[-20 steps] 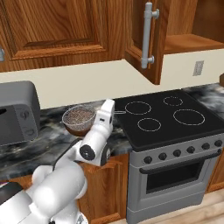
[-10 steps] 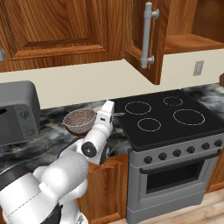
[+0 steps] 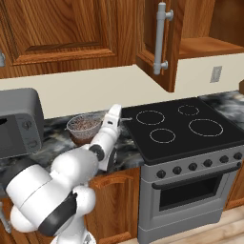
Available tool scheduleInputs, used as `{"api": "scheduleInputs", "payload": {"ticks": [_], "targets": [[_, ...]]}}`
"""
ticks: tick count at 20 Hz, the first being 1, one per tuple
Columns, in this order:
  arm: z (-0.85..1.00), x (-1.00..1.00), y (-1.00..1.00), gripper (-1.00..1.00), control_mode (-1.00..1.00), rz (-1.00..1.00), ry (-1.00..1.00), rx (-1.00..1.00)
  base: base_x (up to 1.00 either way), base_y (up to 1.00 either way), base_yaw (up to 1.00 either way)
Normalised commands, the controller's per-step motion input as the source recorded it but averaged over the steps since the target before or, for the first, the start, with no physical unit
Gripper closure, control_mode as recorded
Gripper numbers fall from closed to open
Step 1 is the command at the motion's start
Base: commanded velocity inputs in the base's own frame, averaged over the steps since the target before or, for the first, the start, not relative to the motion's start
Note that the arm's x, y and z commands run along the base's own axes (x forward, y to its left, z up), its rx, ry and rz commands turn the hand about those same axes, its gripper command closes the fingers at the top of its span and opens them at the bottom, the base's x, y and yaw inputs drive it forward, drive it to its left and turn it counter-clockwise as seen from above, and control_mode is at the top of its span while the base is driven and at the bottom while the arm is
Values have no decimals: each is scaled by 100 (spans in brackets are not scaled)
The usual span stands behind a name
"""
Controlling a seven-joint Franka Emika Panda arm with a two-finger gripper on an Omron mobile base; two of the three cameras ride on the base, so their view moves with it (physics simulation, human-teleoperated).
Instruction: Open the cabinet and setup a tea strainer by placing it in the bowl upright.
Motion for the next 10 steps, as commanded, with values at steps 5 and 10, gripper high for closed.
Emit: {"api": "scheduleInputs", "payload": {"ticks": [5, 10], "targets": [[-33, 41, 0, 100, -100, 0, -10, 1, 0, 0, 0], [-52, 16, 6, 100, -100, -1, -8, 0, 0, 0, 0]]}}
